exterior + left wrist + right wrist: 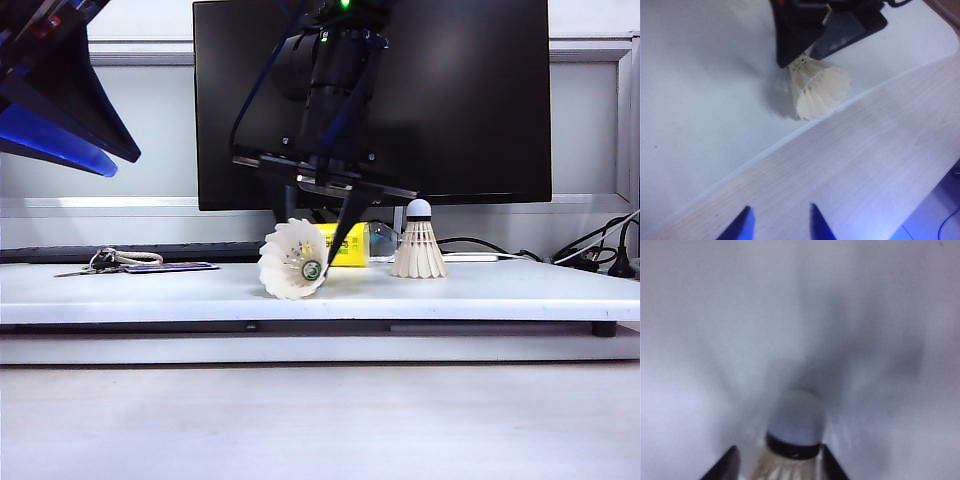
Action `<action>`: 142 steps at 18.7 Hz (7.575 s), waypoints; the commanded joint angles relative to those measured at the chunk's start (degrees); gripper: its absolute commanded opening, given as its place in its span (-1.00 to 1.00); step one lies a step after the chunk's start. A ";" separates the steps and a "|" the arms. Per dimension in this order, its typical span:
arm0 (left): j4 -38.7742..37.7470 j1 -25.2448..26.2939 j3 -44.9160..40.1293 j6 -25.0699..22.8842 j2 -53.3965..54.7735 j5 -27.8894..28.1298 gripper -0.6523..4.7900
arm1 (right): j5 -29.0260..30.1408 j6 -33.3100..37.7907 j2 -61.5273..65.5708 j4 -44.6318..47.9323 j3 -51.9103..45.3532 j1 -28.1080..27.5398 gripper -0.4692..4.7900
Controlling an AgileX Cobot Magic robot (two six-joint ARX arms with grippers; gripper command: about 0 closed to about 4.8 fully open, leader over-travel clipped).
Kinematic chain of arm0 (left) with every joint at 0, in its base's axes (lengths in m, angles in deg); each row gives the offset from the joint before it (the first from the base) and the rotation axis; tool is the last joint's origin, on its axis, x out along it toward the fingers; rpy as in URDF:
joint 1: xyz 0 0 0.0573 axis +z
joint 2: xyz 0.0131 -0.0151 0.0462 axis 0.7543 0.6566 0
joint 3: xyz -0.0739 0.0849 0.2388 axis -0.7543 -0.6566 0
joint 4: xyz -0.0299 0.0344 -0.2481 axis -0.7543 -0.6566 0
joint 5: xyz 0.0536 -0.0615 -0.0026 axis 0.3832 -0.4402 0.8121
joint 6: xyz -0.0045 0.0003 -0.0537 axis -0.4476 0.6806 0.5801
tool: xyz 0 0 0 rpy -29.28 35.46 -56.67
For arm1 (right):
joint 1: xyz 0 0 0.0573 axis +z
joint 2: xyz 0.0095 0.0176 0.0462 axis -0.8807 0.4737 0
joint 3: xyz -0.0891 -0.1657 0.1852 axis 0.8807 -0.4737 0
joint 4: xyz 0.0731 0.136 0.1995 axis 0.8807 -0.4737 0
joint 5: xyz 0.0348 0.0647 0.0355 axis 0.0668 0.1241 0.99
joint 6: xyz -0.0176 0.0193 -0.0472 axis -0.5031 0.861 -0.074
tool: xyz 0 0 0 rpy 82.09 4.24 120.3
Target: Stack the badminton balls on the table vertically.
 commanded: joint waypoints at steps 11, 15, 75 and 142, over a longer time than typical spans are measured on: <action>0.02 -0.04 0.26 -0.39 -0.13 -0.04 -0.20 | -0.35 0.35 0.55 1.38 0.20 -1.03 -0.02; 0.02 -0.04 0.26 -0.37 -0.13 -0.04 -0.20 | -0.37 0.33 1.20 1.38 0.20 -0.96 -0.04; -0.26 0.26 0.26 -2.29 -4.92 8.72 -0.20 | -31.95 -23.45 -18.49 19.58 0.20 -6.45 -0.42; 5.68 0.26 0.20 -1.40 -8.39 1.36 -0.20 | 3.76 -36.89 -31.17 105.55 -69.11 -18.58 -0.42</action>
